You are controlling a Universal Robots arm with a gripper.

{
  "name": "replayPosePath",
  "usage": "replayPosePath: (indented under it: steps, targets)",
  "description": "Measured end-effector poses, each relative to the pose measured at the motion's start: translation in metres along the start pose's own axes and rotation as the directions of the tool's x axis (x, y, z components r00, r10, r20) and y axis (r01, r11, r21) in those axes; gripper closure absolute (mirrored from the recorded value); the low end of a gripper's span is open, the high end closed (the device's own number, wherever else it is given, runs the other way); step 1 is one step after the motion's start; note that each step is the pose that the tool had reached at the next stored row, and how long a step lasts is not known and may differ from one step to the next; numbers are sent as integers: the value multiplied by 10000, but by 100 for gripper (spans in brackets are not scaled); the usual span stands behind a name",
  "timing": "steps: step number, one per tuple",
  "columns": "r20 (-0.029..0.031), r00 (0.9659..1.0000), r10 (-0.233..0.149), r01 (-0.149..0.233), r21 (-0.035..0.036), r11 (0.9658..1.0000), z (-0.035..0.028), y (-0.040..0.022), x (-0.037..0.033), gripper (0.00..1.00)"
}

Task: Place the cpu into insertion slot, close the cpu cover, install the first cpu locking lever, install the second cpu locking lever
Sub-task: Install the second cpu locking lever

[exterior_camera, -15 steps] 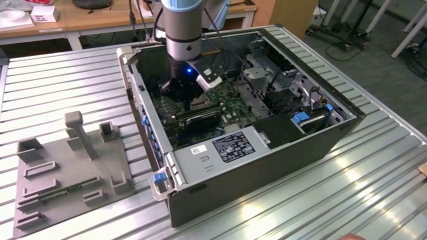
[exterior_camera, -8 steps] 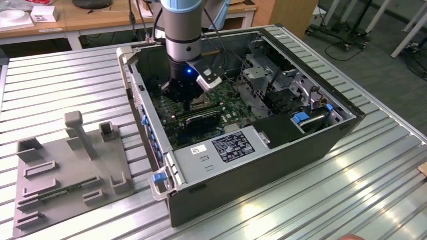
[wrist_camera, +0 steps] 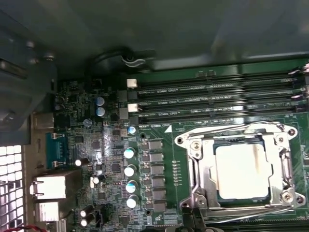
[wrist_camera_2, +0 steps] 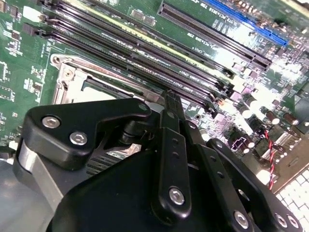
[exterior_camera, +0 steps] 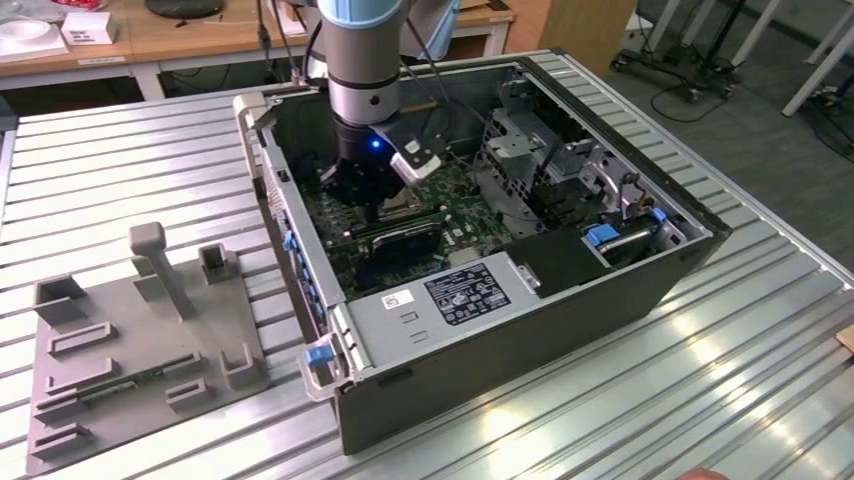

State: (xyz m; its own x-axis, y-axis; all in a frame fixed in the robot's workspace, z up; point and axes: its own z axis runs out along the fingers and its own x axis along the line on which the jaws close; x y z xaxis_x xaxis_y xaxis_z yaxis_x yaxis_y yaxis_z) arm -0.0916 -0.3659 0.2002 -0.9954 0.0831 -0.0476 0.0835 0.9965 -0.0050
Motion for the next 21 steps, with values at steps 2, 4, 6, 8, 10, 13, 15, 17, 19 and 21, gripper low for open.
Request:
replayPosePath:
  steps: [2, 4, 6, 8, 10, 13, 15, 17, 19, 21]
  targets:
    - [4, 10000, 0, 0, 0, 10000, 1, 0, 12, 90]
    - [5, 10000, -2, 2, 2, 10000, 3, 0, 13, 90]
    - [7, 10000, -1, 1, 0, 10000, 5, 3, 14, 90]
    - [6, 10000, -29, 29, -1, 10000, 6, 7, 14, 90]
    - [6, 10000, -78, 78, -3, 10000, 7, 14, 15, 90]
    - [10, 9999, -139, 139, -11, 9999, 10, 23, 15, 90]
    - [9, 9999, -146, 146, -10, 9999, 10, 23, 15, 90]
    - [9, 9999, -146, 146, -8, 9999, 9, 24, 16, 90]
    - [8, 9999, -146, 146, -8, 9999, 9, 24, 16, 90]
    - [8, 9999, -146, 146, -9, 9999, 9, 24, 16, 90]
